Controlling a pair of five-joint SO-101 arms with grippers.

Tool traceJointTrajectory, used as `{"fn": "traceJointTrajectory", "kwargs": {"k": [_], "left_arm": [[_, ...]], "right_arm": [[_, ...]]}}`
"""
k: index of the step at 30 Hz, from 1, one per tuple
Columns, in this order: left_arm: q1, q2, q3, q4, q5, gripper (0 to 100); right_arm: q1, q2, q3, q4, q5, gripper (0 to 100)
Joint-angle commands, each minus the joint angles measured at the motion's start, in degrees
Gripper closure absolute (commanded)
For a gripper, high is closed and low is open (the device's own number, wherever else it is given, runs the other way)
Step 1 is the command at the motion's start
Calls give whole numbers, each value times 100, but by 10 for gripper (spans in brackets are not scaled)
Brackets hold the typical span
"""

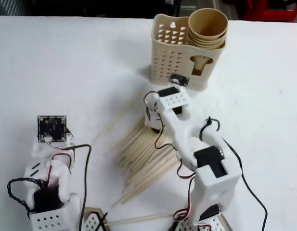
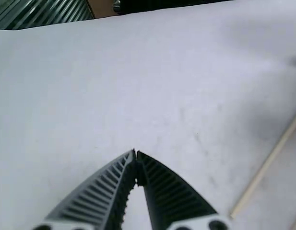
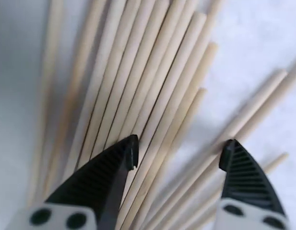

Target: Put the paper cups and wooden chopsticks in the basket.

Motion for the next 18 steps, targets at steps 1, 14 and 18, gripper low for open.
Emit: {"fn": "traceJointTrajectory", "kwargs": {"k": [1, 14, 18], "left_arm": [[-31, -84, -53, -123, 62, 976], [-31, -92, -53, -114, 62, 976], [-31, -92, -53, -114, 62, 976]], "right_arm": [[163, 242, -70, -66, 26, 728], [259, 295, -26, -523, 624, 964], [259, 242, -26, -426, 782, 980]]}}
